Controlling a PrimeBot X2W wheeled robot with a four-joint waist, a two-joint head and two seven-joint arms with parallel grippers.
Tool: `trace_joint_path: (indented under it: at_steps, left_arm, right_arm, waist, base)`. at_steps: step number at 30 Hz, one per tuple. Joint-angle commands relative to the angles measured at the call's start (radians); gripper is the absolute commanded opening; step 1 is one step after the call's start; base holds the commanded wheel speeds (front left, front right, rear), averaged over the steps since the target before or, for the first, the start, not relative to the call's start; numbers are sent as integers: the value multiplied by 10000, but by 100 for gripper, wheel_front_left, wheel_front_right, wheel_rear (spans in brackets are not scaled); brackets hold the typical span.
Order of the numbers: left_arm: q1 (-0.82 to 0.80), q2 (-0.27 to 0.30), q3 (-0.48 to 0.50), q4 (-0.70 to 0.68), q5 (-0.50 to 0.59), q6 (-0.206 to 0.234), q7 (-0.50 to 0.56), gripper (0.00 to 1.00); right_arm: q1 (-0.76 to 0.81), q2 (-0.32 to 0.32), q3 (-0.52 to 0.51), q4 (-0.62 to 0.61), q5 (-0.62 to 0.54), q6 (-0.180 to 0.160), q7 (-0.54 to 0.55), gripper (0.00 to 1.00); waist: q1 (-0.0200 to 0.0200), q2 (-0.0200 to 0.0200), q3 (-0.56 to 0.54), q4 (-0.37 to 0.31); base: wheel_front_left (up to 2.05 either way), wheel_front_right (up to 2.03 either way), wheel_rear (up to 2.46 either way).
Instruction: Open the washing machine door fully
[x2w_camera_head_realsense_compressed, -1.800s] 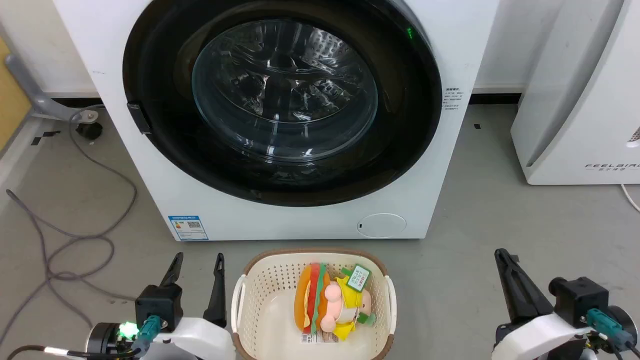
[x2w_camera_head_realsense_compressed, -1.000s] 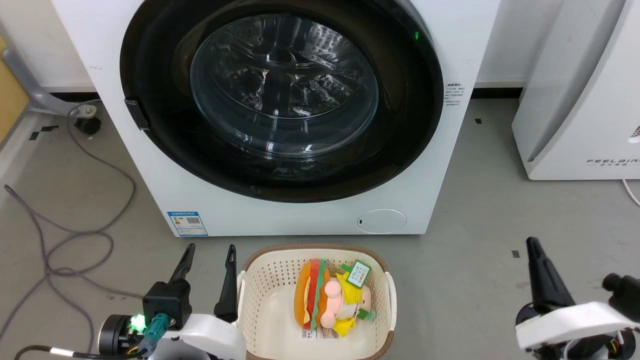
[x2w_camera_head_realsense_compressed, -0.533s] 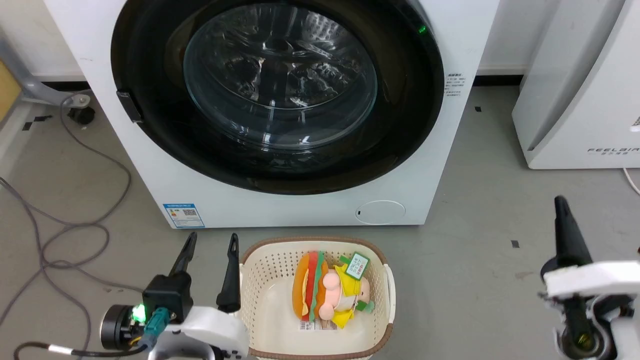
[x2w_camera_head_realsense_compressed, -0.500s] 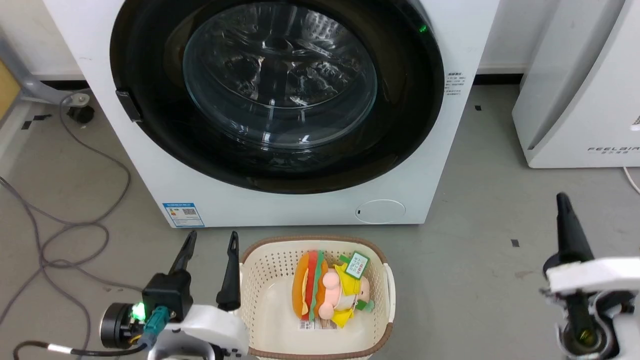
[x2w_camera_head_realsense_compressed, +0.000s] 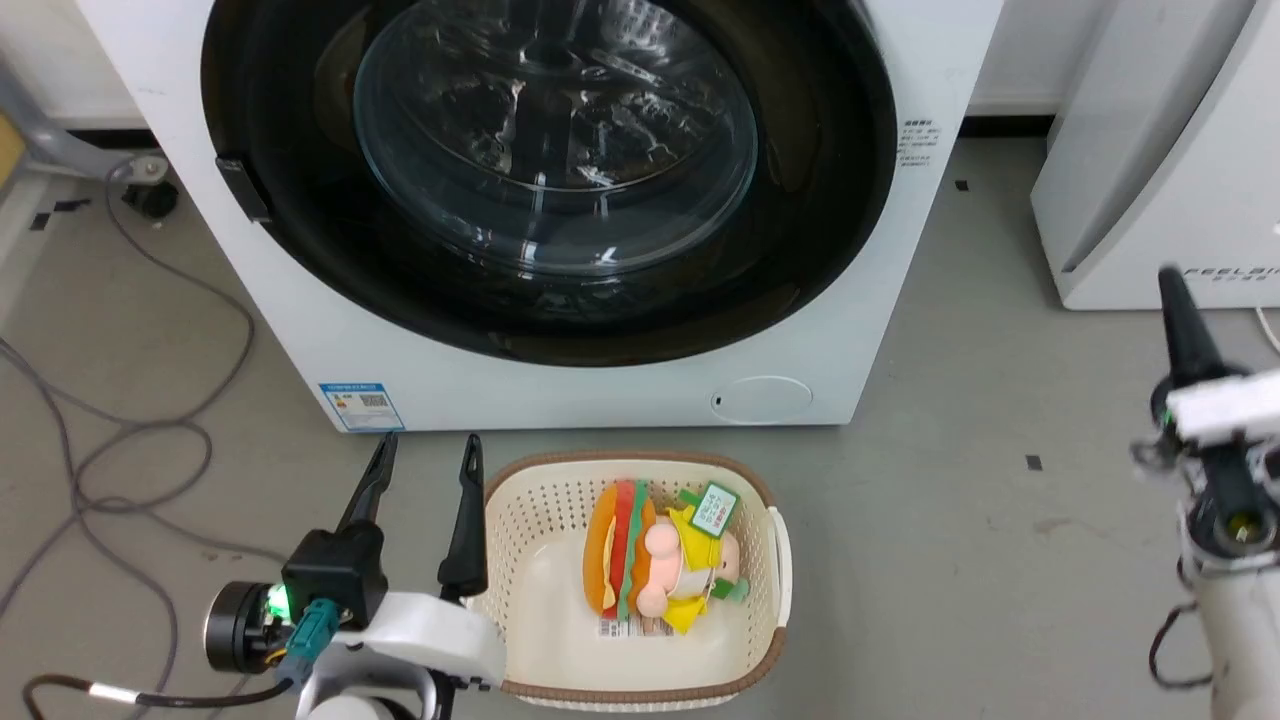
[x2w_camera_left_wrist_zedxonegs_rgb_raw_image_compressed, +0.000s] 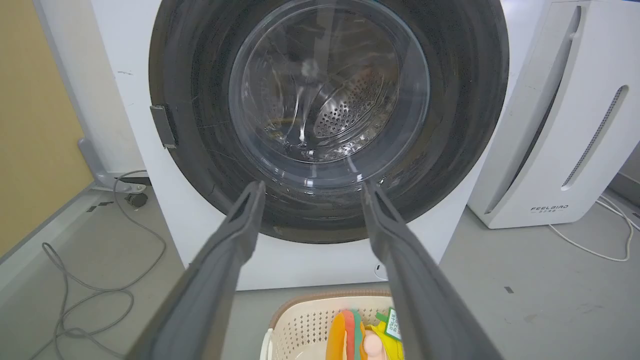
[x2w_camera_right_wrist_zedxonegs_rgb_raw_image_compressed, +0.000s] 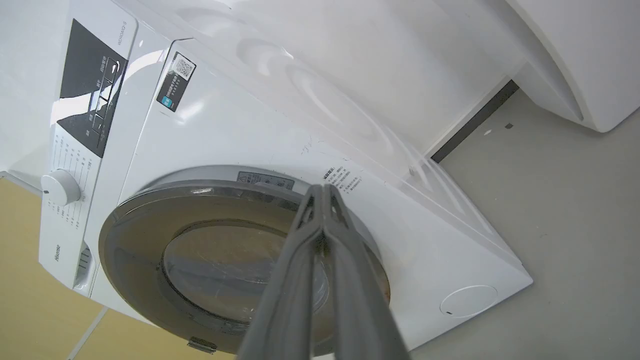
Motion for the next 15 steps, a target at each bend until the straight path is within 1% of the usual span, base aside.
trace_joint_path:
  at_steps: [1,5,15]
  left_arm:
    - [-244,6,-80,-37,-53,38,-111,100]
    - [-401,7,-143,-113,-52,28,-194,100]
    - [-828,7,-346,-256,-96,4,-403,100]
  right_arm:
    - [-602,-213,138,376,515,7,121,0]
    - [-1584,-533,532,1115,1175,7,415,0]
    - [-4179,-1110,1500,3335,2839,8,1694,0]
  waist:
    - [0,0,104,15]
    - [0,0,358,30]
    - [0,0,1010,112]
  base:
    - [0,0,0]
    - [0,0,0]
    - [0,0,0]
